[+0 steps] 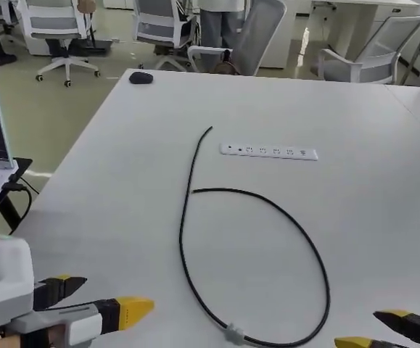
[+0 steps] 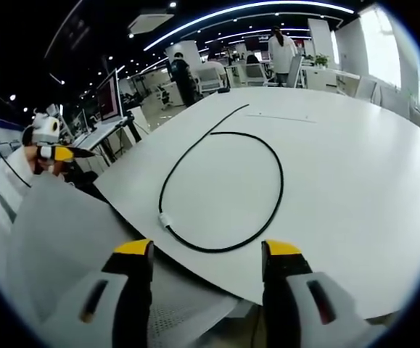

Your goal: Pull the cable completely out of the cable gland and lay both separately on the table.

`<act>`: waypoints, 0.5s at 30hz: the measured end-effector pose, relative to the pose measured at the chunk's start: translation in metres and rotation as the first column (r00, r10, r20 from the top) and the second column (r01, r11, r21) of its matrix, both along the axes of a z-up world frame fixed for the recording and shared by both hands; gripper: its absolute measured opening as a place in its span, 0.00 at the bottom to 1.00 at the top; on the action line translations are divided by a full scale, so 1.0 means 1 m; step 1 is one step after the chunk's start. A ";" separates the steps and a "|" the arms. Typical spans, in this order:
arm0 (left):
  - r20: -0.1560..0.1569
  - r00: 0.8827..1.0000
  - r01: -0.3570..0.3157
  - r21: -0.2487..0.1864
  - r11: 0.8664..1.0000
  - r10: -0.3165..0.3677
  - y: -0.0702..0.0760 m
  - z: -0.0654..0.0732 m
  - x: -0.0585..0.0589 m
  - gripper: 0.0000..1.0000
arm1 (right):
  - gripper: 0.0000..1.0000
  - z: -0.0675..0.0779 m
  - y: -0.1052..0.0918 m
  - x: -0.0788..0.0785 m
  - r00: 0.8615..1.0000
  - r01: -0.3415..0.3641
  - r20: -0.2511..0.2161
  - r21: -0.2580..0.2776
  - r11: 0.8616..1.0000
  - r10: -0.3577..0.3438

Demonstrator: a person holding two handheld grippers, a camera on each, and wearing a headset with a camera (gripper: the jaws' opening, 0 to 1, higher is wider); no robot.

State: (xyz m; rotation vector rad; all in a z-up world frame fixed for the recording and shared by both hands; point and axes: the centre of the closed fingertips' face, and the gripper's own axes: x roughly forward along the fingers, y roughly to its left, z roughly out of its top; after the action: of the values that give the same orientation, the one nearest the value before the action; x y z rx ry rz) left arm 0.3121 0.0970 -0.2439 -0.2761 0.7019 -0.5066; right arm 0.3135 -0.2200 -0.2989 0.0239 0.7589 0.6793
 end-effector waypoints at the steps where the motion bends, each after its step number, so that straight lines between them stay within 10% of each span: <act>1: 0.002 1.000 0.000 0.001 1.000 0.000 0.000 0.001 0.000 0.83 | 0.62 0.000 0.002 0.001 1.000 -0.007 0.000 0.000 1.000 0.007; 15: 0.016 0.998 -0.057 0.020 0.998 0.056 0.017 0.007 -0.015 0.80 | 0.47 -0.012 0.043 0.013 0.968 -0.250 0.014 -0.080 0.965 0.252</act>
State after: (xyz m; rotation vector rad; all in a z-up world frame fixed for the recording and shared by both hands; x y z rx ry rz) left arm 0.2975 0.1140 -0.2368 -0.2721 0.6818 -0.4473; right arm 0.3269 -0.1773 -0.3112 -0.1539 0.7716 0.8885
